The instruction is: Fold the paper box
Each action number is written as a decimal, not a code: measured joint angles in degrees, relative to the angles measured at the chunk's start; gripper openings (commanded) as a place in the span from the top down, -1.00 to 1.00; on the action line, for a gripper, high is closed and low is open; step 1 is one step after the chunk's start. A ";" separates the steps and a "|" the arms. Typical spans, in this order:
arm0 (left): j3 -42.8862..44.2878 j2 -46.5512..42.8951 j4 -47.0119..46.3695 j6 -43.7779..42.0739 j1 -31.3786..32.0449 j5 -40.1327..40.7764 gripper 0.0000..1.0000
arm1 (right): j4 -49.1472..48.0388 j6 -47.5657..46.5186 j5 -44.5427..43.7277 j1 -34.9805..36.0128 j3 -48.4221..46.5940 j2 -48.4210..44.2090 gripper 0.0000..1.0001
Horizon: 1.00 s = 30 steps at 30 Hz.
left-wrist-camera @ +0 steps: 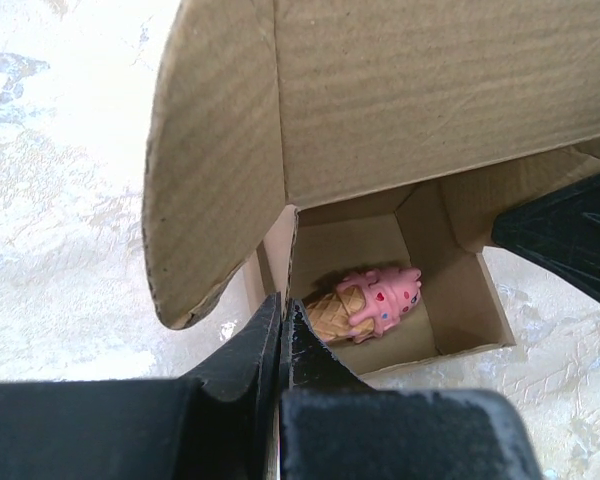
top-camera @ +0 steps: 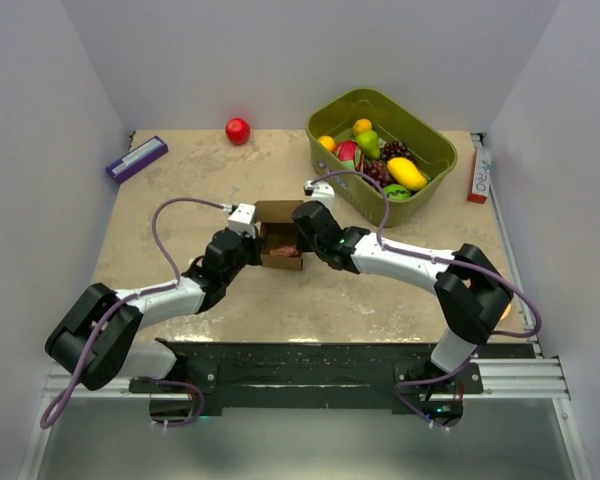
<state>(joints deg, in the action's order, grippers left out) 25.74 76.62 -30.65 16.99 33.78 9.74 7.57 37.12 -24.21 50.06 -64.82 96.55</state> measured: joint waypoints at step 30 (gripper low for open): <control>-3.17 -12.74 8.11 -0.11 0.52 -2.34 -0.28 | 10.14 -1.53 2.80 0.28 6.36 -20.55 -0.70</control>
<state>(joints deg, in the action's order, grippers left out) 22.57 63.88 -22.55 16.88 34.30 7.40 17.72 35.59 -21.41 50.35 -58.46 76.01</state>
